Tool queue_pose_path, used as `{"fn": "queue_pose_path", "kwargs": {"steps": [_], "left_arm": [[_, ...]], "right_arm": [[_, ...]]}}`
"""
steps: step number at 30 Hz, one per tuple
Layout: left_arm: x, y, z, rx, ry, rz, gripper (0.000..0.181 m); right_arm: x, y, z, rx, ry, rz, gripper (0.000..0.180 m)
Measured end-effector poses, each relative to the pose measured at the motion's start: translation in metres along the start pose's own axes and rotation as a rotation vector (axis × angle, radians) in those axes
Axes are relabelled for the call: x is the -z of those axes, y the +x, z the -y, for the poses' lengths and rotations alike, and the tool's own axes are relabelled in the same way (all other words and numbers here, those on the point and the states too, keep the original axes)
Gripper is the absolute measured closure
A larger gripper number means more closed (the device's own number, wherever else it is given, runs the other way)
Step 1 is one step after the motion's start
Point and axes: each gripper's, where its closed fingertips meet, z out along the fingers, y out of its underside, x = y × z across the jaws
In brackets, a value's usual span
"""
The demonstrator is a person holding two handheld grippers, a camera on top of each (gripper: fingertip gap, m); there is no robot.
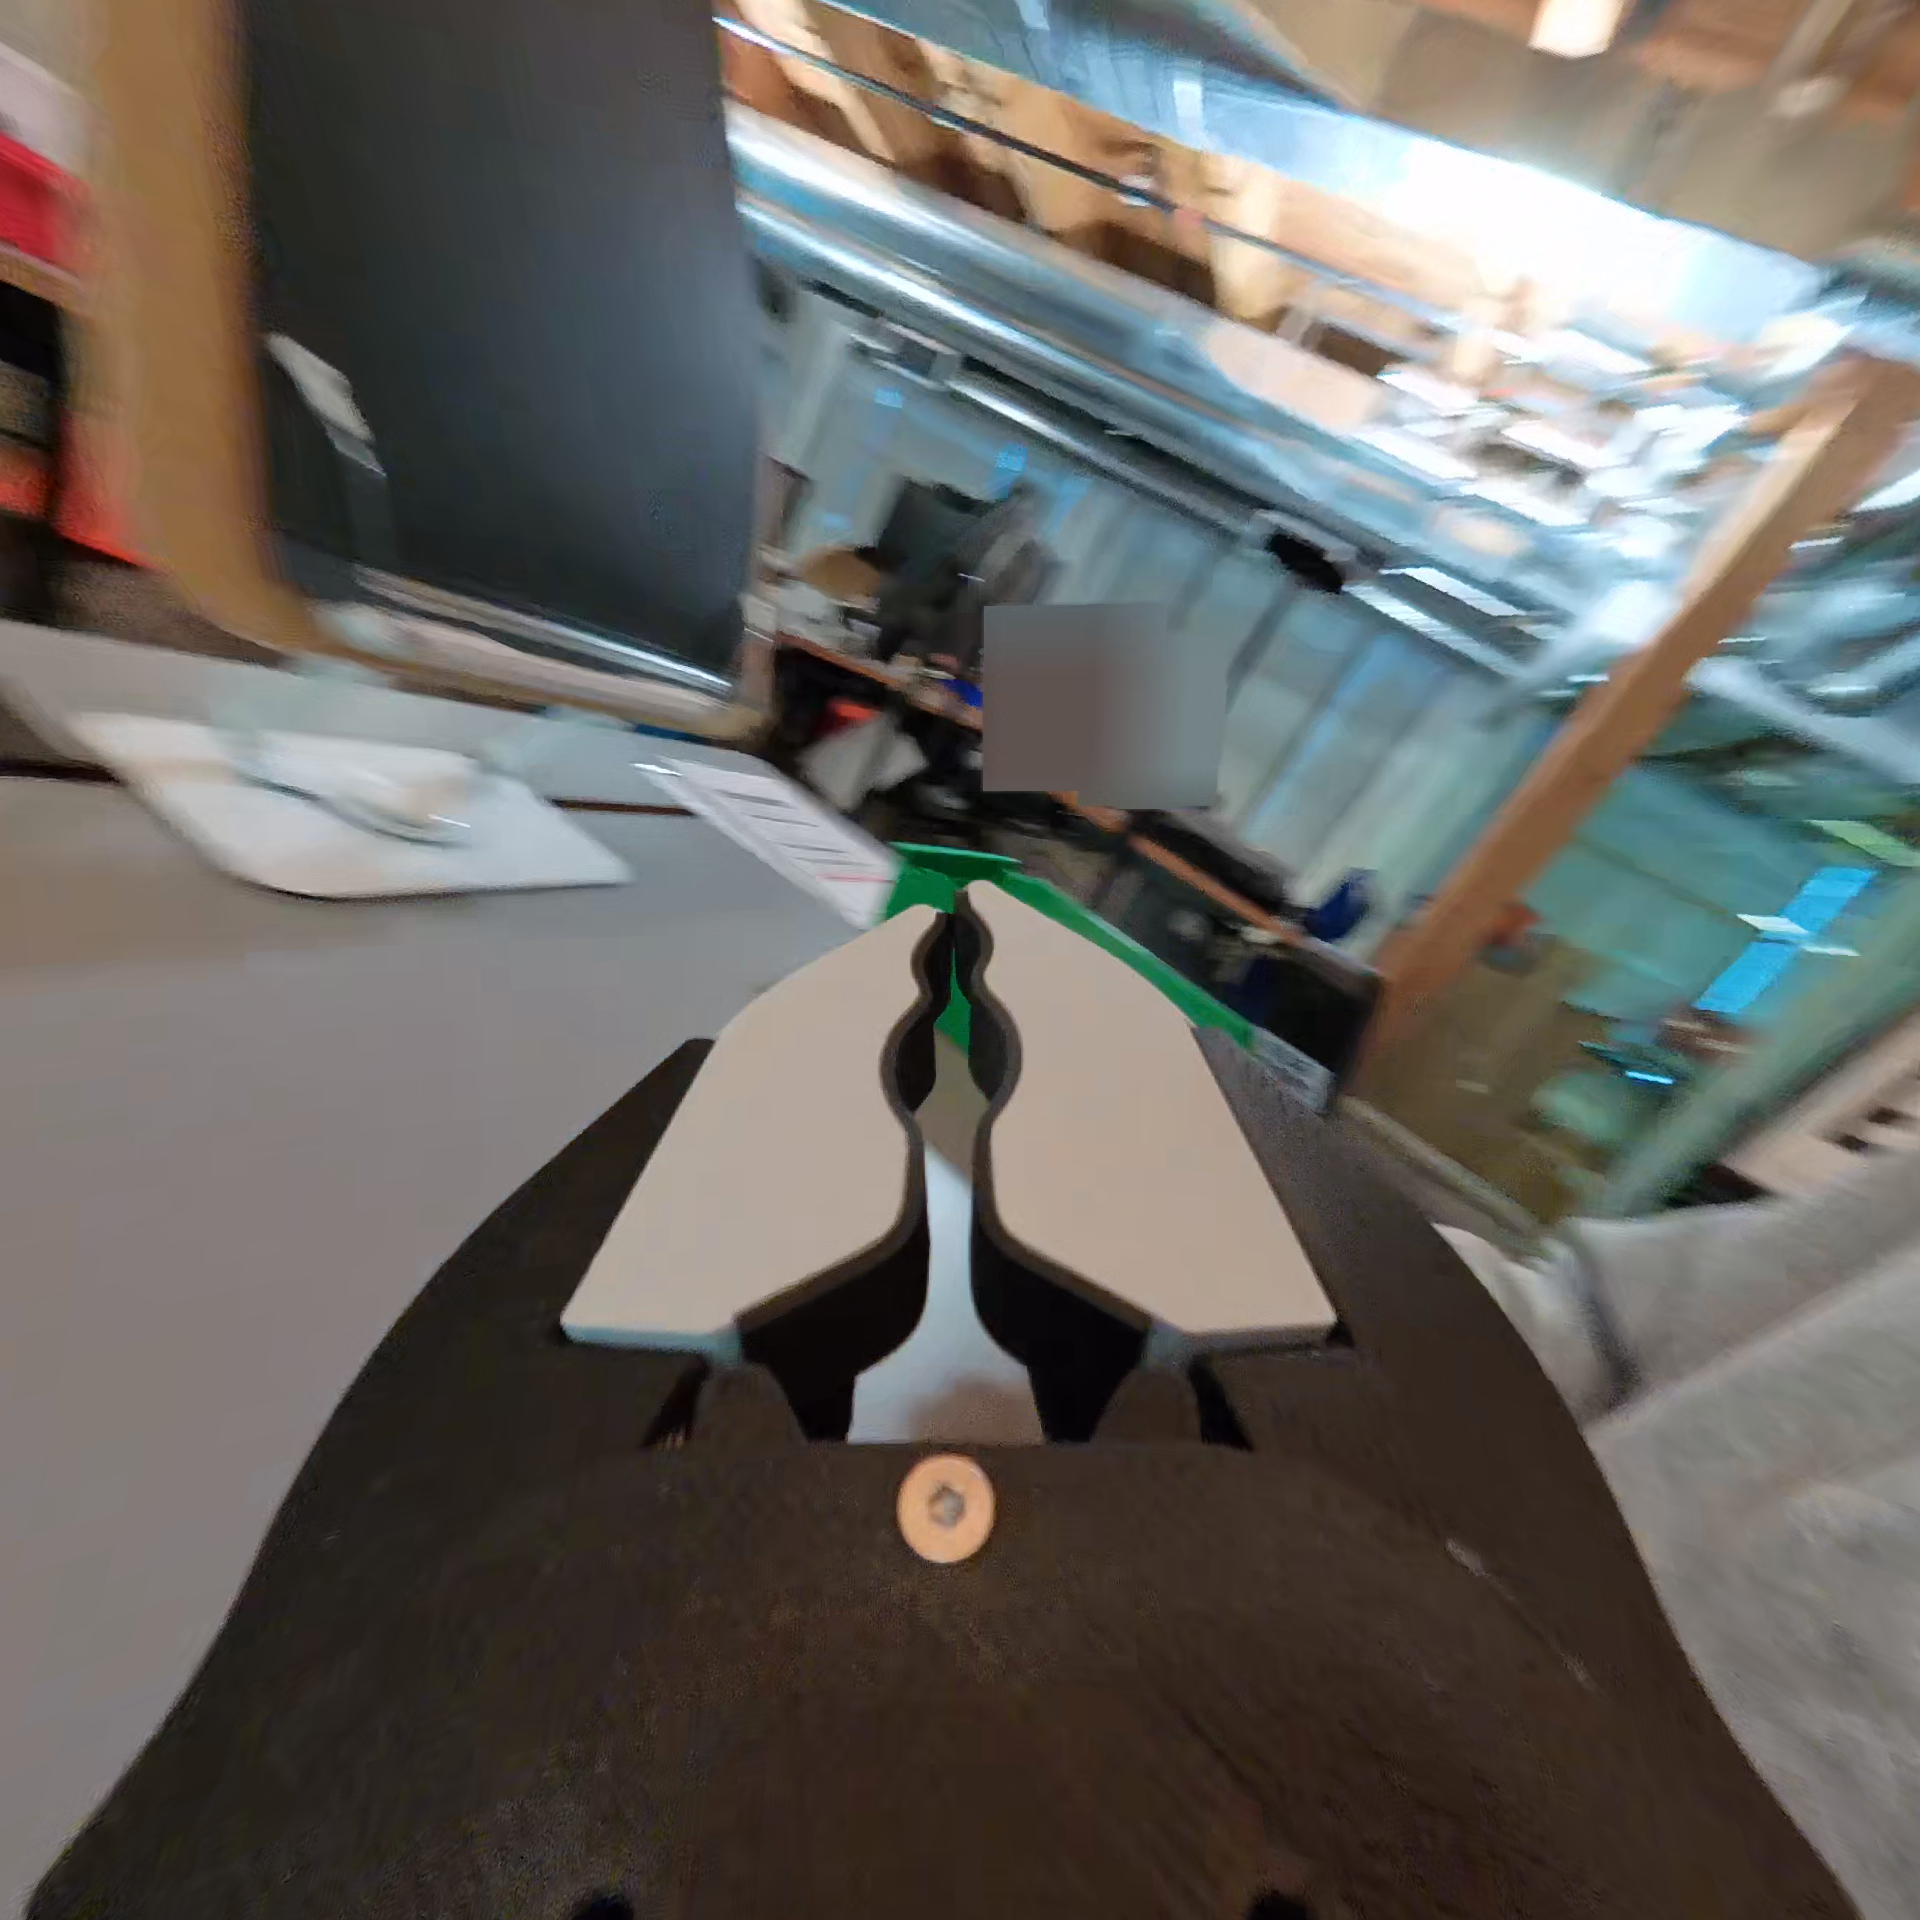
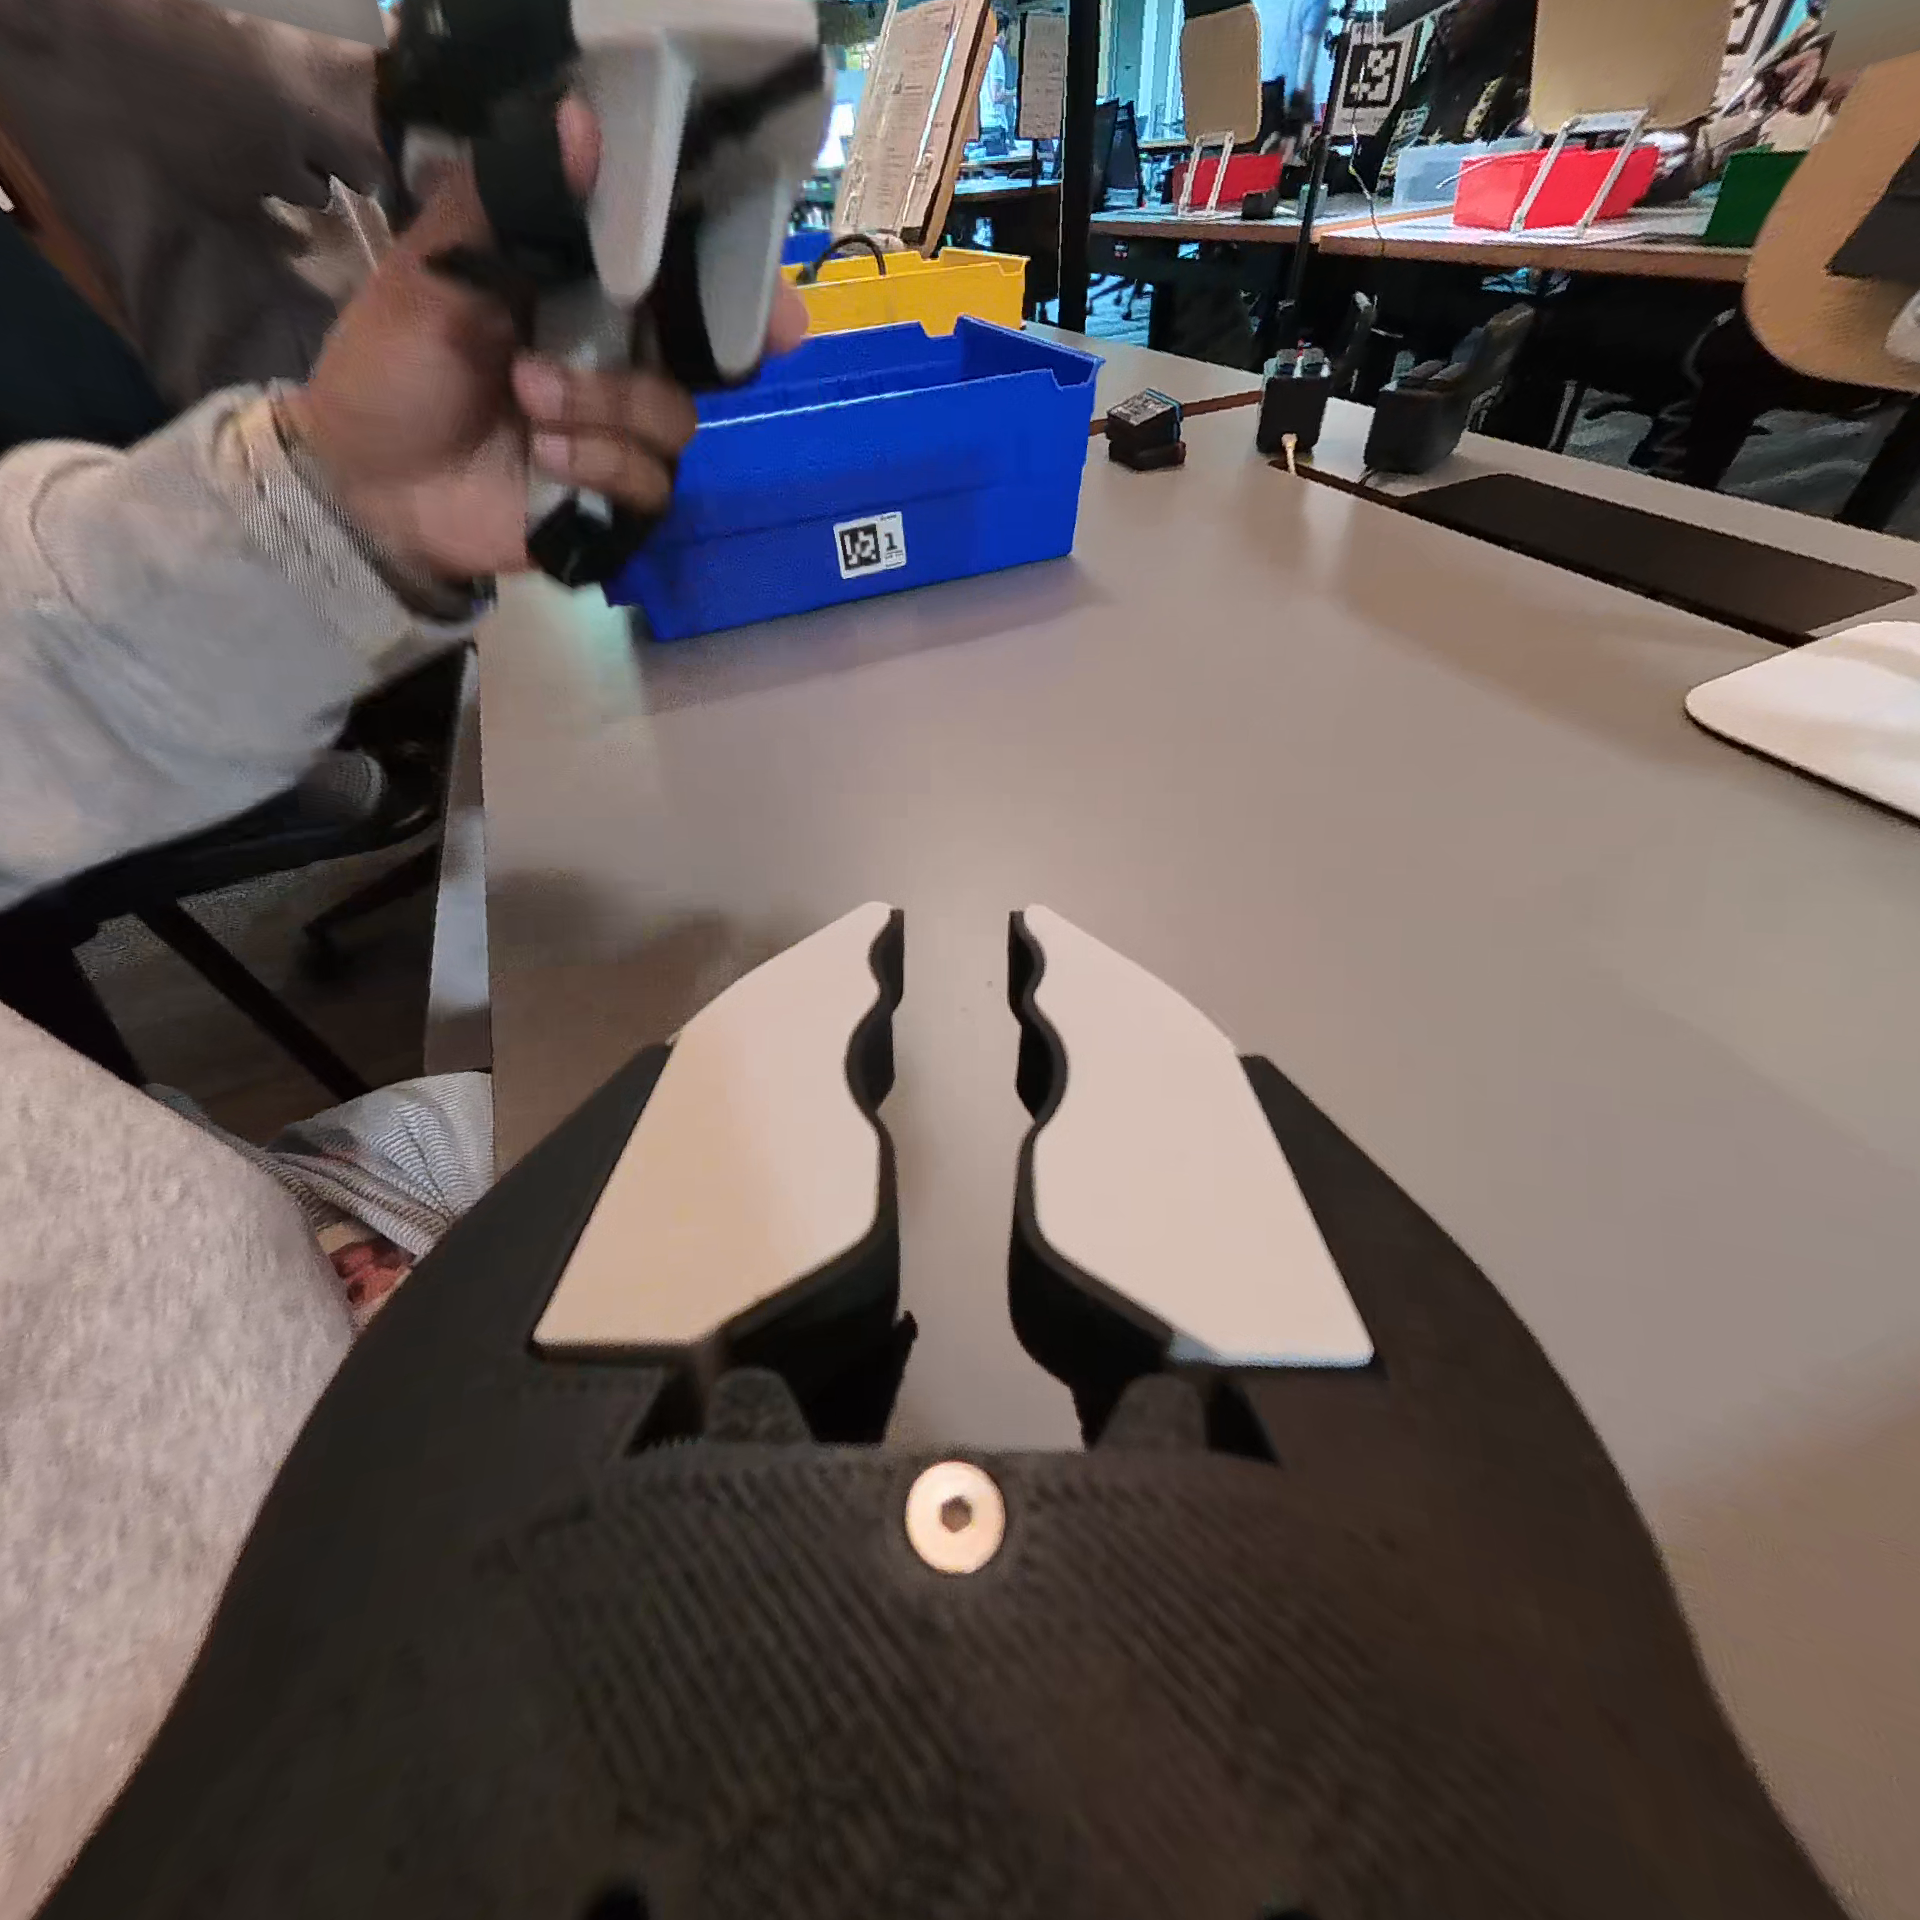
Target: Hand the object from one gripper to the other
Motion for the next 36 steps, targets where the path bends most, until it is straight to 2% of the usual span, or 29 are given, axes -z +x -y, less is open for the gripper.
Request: {"fn": "queue_pose_path", "kwargs": {"steps": [4,6,8,10,13,15,17,19,24,25,27,30,36], "left_arm": [[0.072,-0.065,0.082,-0.178,0.054,0.364,0.178],[0.124,-0.113,0.12,-0.266,0.059,0.582,0.179],[0.175,-0.166,0.143,-0.328,0.006,0.778,0.172],[0.213,-0.218,0.131,-0.325,-0.204,0.928,0.159],[0.251,-0.274,0.086,-0.375,-0.586,1.088,0.146],[0.26,-0.294,0.061,-0.486,-0.813,1.127,0.138],[0.258,-0.307,0.048,-0.638,-0.963,1.123,0.129],[0.247,-0.315,0.034,-0.683,-1.026,1.07,0.123],[0.239,-0.336,0.018,-0.696,-1.094,1.041,0.129],[0.24,-0.34,0.017,-0.694,-1.103,1.045,0.13],[0.24,-0.343,0.015,-0.693,-1.105,1.052,0.145],[0.239,-0.334,0.024,-0.722,-1.069,1.058,0.152],[0.23,-0.282,0.065,-0.627,-0.834,1.016,0.153]], "right_arm": [[0.001,0.006,-0.007,0.021,-0.017,-0.003,0.161],[0.0,0.008,-0.011,0.033,-0.031,-0.004,0.162],[-0.001,0.009,-0.013,0.03,-0.034,0.004,0.163],[-0.001,0.009,-0.012,0.018,-0.025,0.007,0.163],[-0.001,0.014,-0.011,-0.012,-0.019,-0.002,0.164],[-0.002,0.018,-0.012,-0.036,-0.026,-0.011,0.165],[-0.003,0.021,-0.013,-0.058,-0.037,-0.021,0.165],[-0.004,0.024,-0.014,-0.073,-0.042,-0.029,0.166],[-0.007,0.03,-0.015,-0.106,-0.052,-0.041,0.167],[-0.007,0.031,-0.015,-0.114,-0.055,-0.041,0.167],[-0.007,0.033,-0.015,-0.127,-0.052,-0.044,0.167],[-0.005,0.035,-0.014,-0.143,-0.039,-0.045,0.167],[-0.003,0.035,-0.012,-0.171,-0.017,-0.026,0.167]]}}
